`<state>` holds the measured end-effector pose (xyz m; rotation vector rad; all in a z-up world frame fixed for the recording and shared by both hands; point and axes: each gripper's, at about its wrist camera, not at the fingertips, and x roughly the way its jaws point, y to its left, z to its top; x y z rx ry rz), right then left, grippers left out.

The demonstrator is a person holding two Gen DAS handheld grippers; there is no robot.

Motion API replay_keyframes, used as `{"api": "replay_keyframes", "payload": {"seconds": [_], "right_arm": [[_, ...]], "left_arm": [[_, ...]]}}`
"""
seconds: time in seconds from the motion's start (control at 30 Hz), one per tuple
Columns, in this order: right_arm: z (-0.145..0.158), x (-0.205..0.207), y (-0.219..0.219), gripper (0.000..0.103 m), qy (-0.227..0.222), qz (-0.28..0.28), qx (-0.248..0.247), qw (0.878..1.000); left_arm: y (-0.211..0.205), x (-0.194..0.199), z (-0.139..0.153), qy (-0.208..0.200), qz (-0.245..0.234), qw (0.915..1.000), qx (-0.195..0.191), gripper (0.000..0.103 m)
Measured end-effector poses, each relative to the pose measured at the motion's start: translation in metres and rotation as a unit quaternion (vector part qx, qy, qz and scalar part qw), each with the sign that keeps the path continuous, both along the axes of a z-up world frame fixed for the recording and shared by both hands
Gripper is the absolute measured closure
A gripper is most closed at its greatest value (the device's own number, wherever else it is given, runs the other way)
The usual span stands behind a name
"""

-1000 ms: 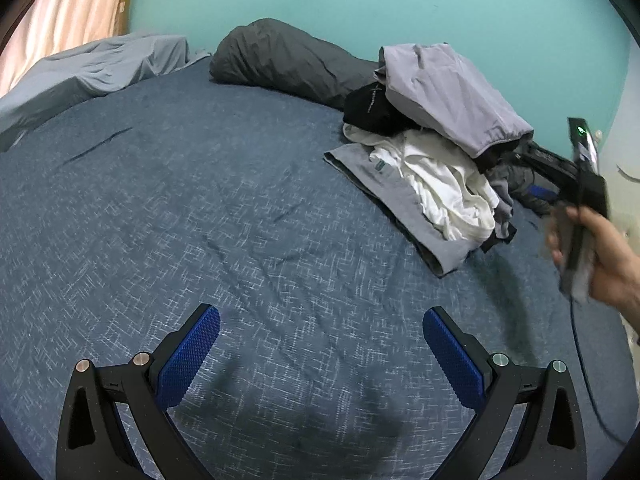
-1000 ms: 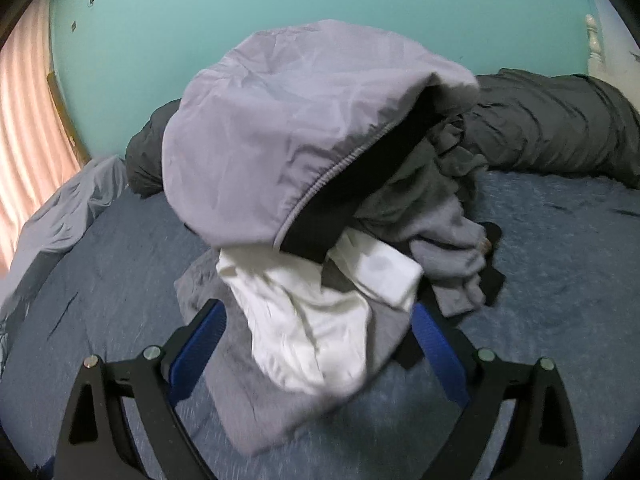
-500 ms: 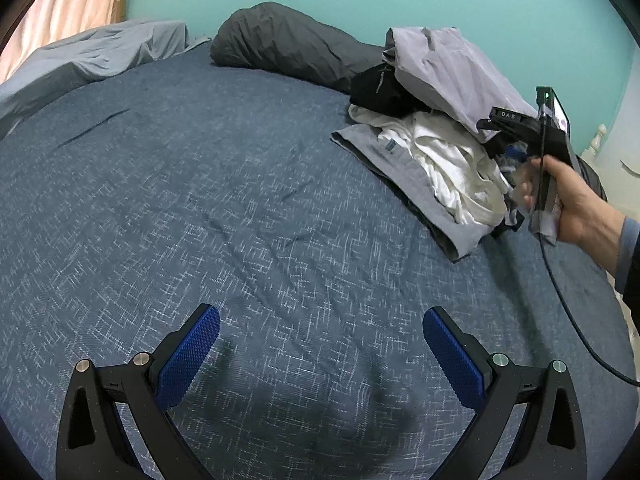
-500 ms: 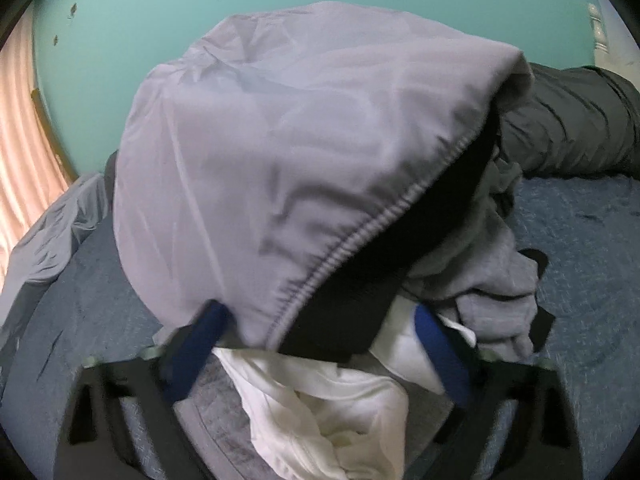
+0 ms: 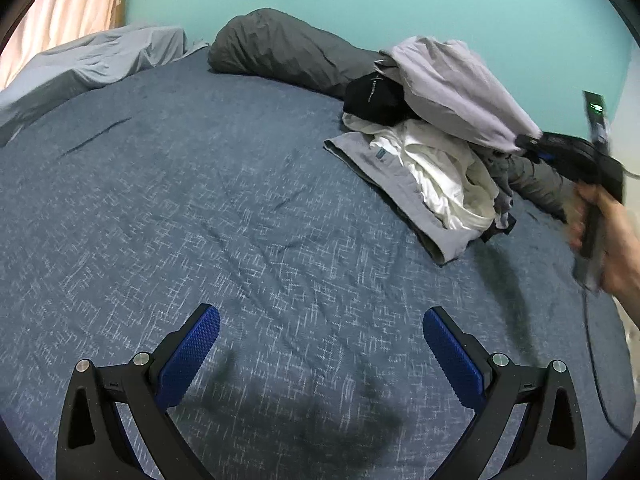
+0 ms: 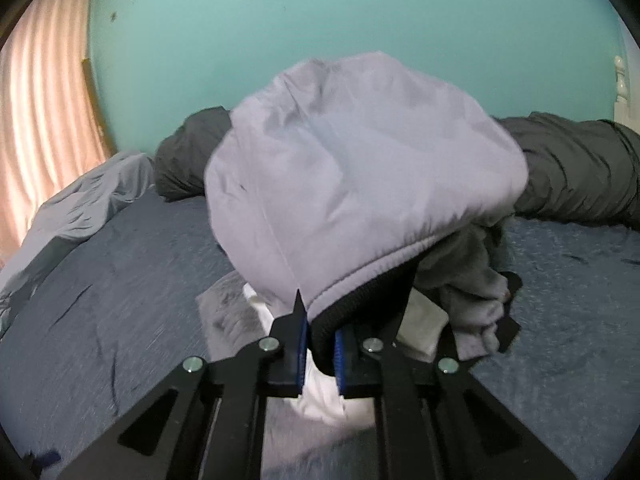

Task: Fold clothes
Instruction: 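Pull the lavender garment off the pile and lay it flat with the right tool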

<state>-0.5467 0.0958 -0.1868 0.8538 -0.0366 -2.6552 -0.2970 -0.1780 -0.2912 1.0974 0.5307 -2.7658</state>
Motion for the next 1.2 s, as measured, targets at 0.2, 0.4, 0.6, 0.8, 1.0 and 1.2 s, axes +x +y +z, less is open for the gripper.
{"api": "replay_keyframes", "payload": {"seconds": [0.2,0.4,0.6,0.8,1.0,1.2], "right_arm": [[0.017,0.072,0.019,0.094,0.0,0.018,0.004,1.0],[0.021,0.146,0.043,0.094,-0.014,0.024,-0.01,1.0],[0.012,0.211,0.055,0.094,-0.035,0.024,-0.012,0.999],[0.012,0.272,0.059,0.094,-0.04,0.034,-0.025,0.998],[-0.004,0.336,0.058,0.094,-0.062,0.055,-0.042,0.996],[-0.041,0.365,0.05,0.094,-0.113,0.071,-0.042,0.99]], "left_arm": [[0.016,0.017,0.006,-0.004,-0.018,0.9998,-0.006,0.0],[0.041,0.035,0.016,0.006,-0.042,0.999,-0.011,0.0],[0.061,0.061,0.029,0.019,-0.051,0.9985,-0.011,0.0],[0.07,0.096,0.036,0.027,-0.051,0.9983,0.0,0.0],[0.078,0.137,0.029,0.02,-0.047,0.9984,0.023,0.0],[0.093,0.165,0.024,0.03,-0.072,0.9969,0.015,0.0]]}}
